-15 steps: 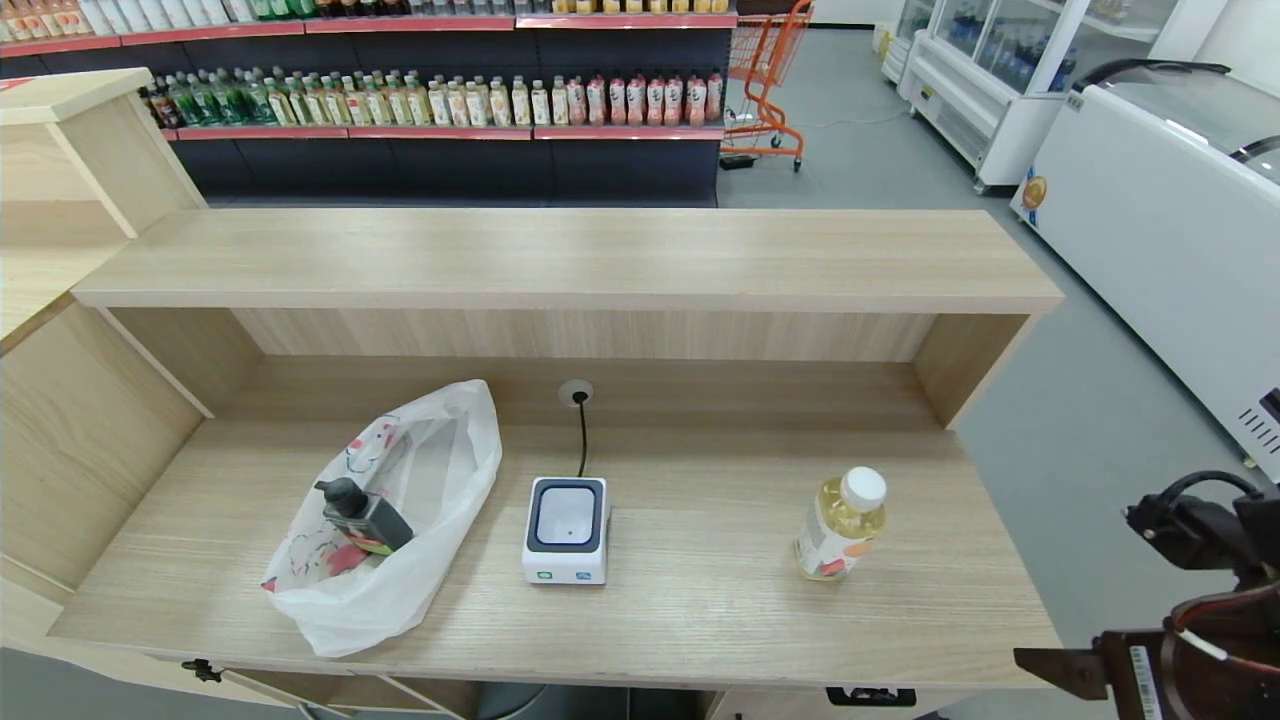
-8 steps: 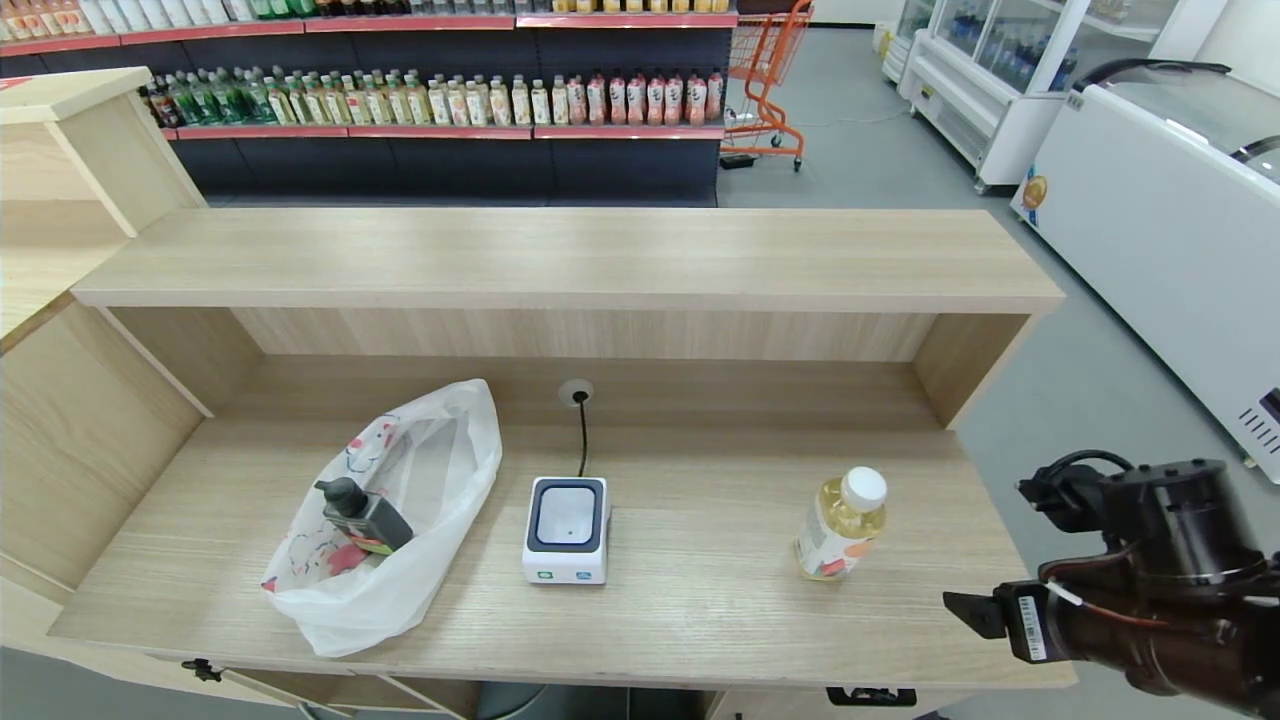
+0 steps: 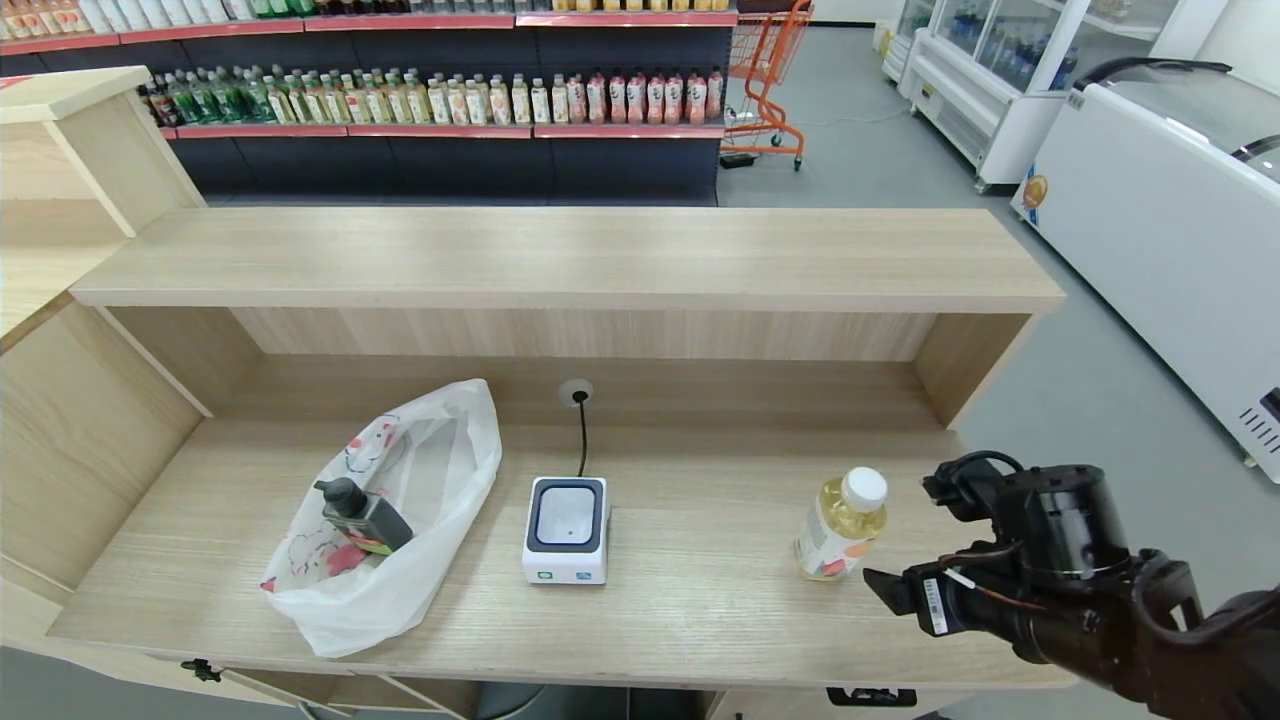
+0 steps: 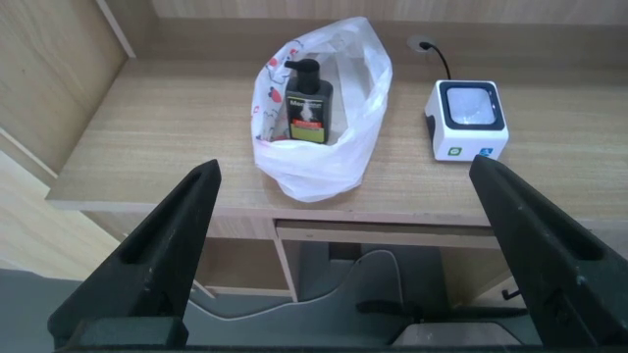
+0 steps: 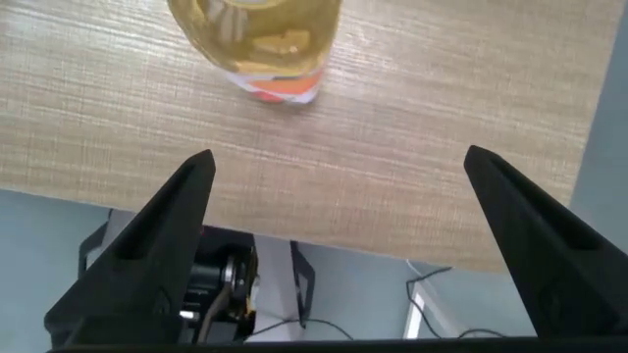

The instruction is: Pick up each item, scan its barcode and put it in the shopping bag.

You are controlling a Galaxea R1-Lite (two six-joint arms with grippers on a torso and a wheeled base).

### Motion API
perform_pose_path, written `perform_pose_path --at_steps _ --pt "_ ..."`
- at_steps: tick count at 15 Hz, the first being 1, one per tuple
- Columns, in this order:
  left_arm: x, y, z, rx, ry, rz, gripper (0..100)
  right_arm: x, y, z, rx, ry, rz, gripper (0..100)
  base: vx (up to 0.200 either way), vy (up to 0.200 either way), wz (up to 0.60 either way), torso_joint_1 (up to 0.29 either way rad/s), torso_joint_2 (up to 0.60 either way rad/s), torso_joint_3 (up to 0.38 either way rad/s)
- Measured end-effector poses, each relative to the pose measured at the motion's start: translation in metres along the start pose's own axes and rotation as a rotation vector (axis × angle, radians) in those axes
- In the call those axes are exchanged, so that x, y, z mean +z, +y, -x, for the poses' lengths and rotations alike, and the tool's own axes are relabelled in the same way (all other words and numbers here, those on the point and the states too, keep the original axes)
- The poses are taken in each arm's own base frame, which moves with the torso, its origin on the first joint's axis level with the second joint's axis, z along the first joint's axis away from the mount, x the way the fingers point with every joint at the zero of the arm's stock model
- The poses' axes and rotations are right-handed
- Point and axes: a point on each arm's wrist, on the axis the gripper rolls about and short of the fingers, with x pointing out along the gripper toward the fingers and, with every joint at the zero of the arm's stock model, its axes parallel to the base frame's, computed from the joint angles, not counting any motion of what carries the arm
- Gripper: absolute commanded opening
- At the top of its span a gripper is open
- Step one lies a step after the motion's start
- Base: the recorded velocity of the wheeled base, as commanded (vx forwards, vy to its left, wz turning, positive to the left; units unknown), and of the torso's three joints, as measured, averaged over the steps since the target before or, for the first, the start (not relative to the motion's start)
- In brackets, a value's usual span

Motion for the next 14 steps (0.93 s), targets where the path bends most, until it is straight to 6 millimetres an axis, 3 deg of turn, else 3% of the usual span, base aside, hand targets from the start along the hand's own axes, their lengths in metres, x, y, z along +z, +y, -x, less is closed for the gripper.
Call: perform_pose_path --at_steps 14 --pt "0.0 0.0 0.0 0.0 0.0 0.0 100 0.004 0.02 -0.052 0.057 -0.145 0.126 100 0.0 0.0 0.0 0.0 0.0 0.0"
